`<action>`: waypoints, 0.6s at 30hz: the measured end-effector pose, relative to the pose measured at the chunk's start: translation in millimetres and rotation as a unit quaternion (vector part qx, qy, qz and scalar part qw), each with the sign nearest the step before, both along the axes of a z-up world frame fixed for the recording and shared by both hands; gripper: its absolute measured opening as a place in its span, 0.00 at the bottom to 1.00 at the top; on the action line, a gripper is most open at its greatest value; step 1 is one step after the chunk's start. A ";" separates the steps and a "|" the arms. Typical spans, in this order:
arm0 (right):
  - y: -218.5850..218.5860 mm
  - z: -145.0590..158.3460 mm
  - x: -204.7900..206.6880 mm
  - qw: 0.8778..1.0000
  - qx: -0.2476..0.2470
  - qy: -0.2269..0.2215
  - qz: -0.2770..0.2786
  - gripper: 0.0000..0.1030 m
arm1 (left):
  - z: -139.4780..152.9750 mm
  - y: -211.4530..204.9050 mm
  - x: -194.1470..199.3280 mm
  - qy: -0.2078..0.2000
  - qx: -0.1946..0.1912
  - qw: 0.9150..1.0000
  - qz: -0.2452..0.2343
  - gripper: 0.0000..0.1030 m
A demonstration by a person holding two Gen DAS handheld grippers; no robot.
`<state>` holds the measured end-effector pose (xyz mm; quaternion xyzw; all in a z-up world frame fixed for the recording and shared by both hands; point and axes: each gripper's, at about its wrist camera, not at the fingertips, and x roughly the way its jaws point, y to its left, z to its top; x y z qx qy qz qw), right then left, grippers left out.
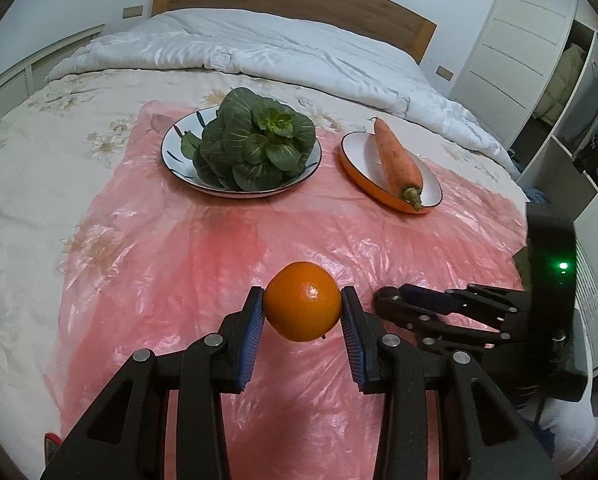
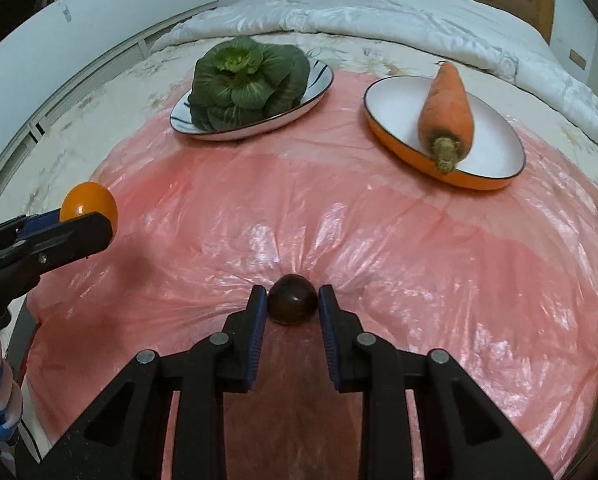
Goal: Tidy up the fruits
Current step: 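Lift the orange and plum and carry them over the green tray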
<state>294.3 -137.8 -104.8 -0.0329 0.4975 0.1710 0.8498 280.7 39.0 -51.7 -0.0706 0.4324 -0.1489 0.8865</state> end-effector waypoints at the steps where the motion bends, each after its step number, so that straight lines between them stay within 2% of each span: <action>1: 1.7 -0.1 0.4 1.000 -0.001 0.000 0.001 0.88 | 0.7 0.3 -0.7 -0.001 -0.002 1.000 0.000 0.32; 18: 4.2 -4.4 2.4 1.000 0.004 0.011 -0.007 0.89 | 7.1 5.2 -9.2 -0.011 -0.011 1.000 0.001 0.32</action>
